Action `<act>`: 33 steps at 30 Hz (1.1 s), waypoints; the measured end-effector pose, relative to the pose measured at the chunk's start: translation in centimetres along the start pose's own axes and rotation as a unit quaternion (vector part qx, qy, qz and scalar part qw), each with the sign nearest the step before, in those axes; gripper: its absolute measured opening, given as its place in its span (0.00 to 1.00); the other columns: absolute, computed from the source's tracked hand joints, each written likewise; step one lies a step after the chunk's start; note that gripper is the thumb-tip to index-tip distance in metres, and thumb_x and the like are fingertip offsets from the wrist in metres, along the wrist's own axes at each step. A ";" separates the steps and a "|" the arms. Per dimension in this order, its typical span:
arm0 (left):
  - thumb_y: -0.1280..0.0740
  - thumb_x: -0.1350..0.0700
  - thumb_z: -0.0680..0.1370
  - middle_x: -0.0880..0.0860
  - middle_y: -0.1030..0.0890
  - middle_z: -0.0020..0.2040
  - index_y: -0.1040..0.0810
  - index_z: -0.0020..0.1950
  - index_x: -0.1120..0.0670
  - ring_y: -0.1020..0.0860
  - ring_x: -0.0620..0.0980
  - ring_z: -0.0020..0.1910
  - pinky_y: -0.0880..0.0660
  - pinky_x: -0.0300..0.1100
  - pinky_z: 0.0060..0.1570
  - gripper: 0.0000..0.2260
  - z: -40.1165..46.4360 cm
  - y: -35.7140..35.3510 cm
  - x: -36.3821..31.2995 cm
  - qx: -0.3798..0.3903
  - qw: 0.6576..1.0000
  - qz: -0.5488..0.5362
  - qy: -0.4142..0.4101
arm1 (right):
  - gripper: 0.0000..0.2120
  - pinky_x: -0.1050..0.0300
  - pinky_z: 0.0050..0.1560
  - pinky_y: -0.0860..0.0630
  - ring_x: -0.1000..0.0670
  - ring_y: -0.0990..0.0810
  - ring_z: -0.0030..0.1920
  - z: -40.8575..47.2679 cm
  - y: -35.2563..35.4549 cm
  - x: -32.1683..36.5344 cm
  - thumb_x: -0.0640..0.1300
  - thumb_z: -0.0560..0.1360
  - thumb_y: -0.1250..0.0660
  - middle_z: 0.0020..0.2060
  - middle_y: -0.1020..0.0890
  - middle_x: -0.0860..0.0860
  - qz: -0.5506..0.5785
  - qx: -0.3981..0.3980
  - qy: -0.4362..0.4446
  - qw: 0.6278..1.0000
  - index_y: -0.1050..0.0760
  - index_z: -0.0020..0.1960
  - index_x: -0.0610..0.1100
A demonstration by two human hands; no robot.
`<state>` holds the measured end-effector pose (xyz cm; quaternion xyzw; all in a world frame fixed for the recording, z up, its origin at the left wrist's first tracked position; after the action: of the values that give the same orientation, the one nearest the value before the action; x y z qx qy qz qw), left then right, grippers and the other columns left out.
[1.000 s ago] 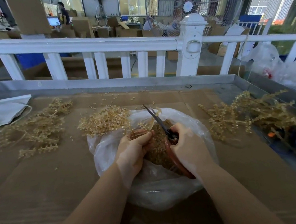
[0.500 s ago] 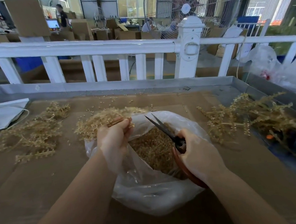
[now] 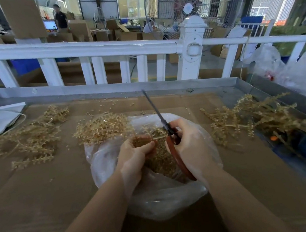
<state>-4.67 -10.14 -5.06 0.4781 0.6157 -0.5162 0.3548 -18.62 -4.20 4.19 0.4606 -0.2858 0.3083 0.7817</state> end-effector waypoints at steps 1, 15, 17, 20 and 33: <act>0.30 0.68 0.72 0.57 0.16 0.40 0.23 0.49 0.60 0.17 0.54 0.39 0.20 0.44 0.36 0.08 -0.1 -0.1 0.0 0.011 1.000 0.002 0.004 | 0.06 0.72 0.42 0.30 0.59 0.21 0.40 0.0 -0.7 -0.3 0.39 0.74 0.32 0.38 0.21 0.56 0.004 0.011 -0.004 1.000 0.24 0.51 0.45; 0.28 0.67 0.71 0.60 0.17 0.47 0.22 0.52 0.62 0.18 0.58 0.47 0.21 0.52 0.51 0.11 -0.9 -1.3 -0.6 0.073 0.992 0.097 -0.031 | 0.11 0.54 0.48 0.22 0.54 0.18 0.45 0.0 -2.2 -1.1 0.43 0.73 0.30 0.42 0.17 0.54 -0.055 -0.015 0.009 0.998 0.24 0.55 0.48; 0.28 0.67 0.71 0.60 0.17 0.47 0.23 0.52 0.62 0.18 0.58 0.47 0.21 0.51 0.49 0.11 -0.9 -1.2 -0.6 0.069 0.992 0.100 -0.035 | 0.12 0.54 0.47 0.21 0.56 0.18 0.44 -0.3 -2.2 -0.9 0.42 0.73 0.30 0.42 0.17 0.54 -0.057 -0.020 0.021 0.998 0.24 0.56 0.48; 0.28 0.67 0.71 0.60 0.17 0.46 0.22 0.51 0.62 0.18 0.58 0.45 0.21 0.49 0.45 0.11 -0.9 -1.1 -0.6 0.063 0.992 0.107 -0.039 | 0.12 0.57 0.46 0.21 0.56 0.18 0.44 -0.5 -2.0 -0.7 0.42 0.73 0.29 0.41 0.17 0.54 -0.055 -0.032 0.033 0.997 0.23 0.56 0.48; 0.28 0.67 0.71 0.63 0.17 0.45 0.21 0.49 0.65 0.18 0.61 0.47 0.20 0.53 0.50 0.08 -1.0 -1.4 -1.3 0.063 0.986 0.139 -0.072 | 0.12 0.66 0.43 0.24 0.56 0.19 0.42 -0.2 -1.6 -1.6 0.39 0.71 0.28 0.41 0.17 0.54 0.019 -0.061 0.002 0.998 0.22 0.54 0.46</act>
<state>-5.63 -9.46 -3.25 0.5422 0.4826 -0.5325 0.4355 -18.43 -5.04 2.09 0.4059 -0.3109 0.3057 0.8032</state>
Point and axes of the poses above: each hand's wrist, its own z-axis towards the middle knuckle, its own y-axis out of the back of the hand, x = y × z, the point moved 10 cm from there along z, towards the middle knuckle
